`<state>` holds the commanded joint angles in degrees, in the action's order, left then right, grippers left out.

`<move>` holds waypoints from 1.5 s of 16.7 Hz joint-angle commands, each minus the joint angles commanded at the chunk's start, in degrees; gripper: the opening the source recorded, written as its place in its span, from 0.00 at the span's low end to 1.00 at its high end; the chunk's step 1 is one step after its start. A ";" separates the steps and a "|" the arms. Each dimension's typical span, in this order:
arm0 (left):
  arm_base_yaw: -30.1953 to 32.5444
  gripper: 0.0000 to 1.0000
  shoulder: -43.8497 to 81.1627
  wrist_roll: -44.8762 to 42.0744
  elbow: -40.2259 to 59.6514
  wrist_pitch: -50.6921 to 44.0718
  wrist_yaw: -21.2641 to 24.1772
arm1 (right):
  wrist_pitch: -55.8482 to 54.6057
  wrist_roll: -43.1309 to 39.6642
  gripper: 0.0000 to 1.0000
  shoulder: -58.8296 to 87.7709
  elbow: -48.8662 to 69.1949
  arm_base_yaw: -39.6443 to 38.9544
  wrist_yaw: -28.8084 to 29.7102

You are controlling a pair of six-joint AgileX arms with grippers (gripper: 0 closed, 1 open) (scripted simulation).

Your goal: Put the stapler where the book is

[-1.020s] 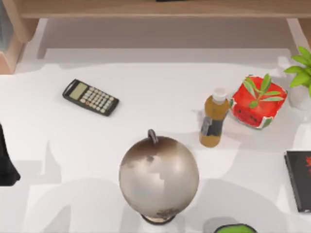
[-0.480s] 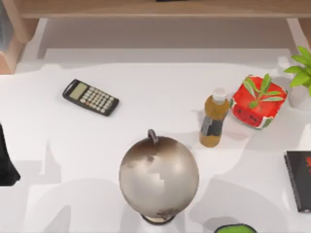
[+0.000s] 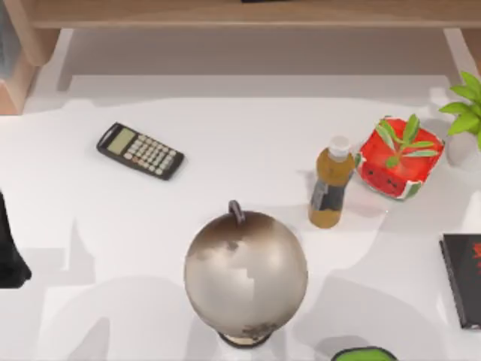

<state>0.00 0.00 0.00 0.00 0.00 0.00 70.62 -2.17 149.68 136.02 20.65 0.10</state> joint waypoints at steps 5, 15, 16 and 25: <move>0.00 1.00 0.00 0.00 0.00 0.00 0.00 | 0.00 0.00 0.02 0.00 0.00 0.00 0.00; 0.00 1.00 0.00 0.00 0.00 0.00 0.00 | 0.02 0.07 0.00 -0.09 0.01 0.13 -0.02; 0.00 1.00 0.00 0.00 0.00 0.00 0.00 | 0.12 0.05 0.00 -0.42 -0.13 0.13 0.09; 0.00 1.00 0.00 0.00 0.00 0.00 0.00 | -4.90 -0.68 0.00 -23.72 -12.60 -0.35 6.41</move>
<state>0.00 0.00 0.00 0.00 0.00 0.00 65.72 -2.85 125.96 123.42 20.30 6.51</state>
